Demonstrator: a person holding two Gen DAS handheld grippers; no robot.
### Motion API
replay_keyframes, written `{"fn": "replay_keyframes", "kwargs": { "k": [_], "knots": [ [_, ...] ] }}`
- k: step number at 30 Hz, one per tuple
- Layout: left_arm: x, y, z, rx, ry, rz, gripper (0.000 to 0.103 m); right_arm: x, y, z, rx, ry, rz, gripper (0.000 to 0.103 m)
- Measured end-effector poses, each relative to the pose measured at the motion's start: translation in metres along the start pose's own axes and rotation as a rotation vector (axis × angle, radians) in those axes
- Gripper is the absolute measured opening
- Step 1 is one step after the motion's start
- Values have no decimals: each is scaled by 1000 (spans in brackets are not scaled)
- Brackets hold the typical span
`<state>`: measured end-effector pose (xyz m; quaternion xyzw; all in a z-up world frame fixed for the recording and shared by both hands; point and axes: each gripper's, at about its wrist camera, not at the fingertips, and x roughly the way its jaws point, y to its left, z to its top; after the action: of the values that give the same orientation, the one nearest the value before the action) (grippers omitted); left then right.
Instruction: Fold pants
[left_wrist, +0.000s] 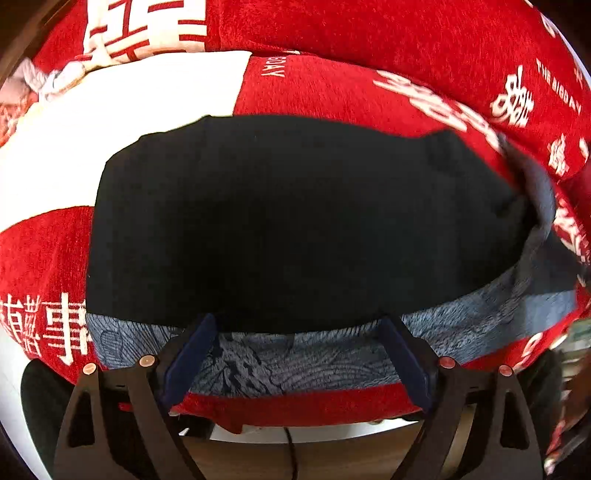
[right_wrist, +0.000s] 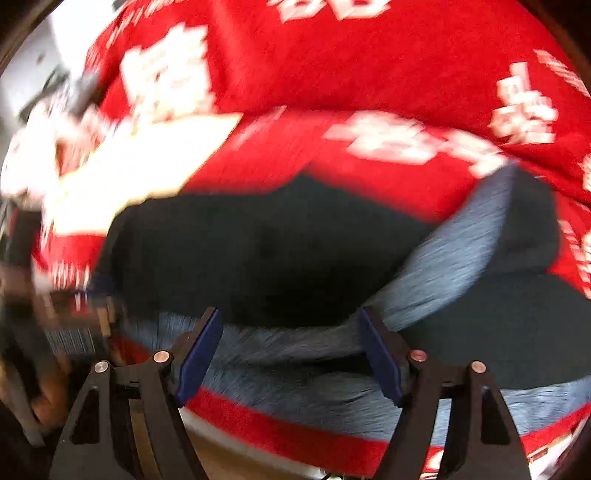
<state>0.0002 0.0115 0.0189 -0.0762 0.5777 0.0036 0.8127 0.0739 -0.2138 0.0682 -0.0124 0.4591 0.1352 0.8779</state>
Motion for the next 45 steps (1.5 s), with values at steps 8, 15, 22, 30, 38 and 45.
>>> {"fn": "replay_keyframes", "kwargs": {
  "k": [8,15,22,30,38,45],
  "knots": [
    [5,-5,0,20,4,26,98,48,-109,110,302,82,-394,94],
    [9,-9,4,22,10,29,98,143,-145,104,279,465,-496,81],
    [1,-5,7,17,20,-7,98,20,-155,67,389,159,-385,7],
    [-29,-34,16,109,-42,-96,98,-66,-197,-82,583,29,-378,7],
    [-5,-75,22,183,41,-90,98,-67,-242,-134,664,-38,-202,43],
    [0,-81,20,185,67,-53,98,-83,-324,-157,861,-244,-95,78]
  ]
}}
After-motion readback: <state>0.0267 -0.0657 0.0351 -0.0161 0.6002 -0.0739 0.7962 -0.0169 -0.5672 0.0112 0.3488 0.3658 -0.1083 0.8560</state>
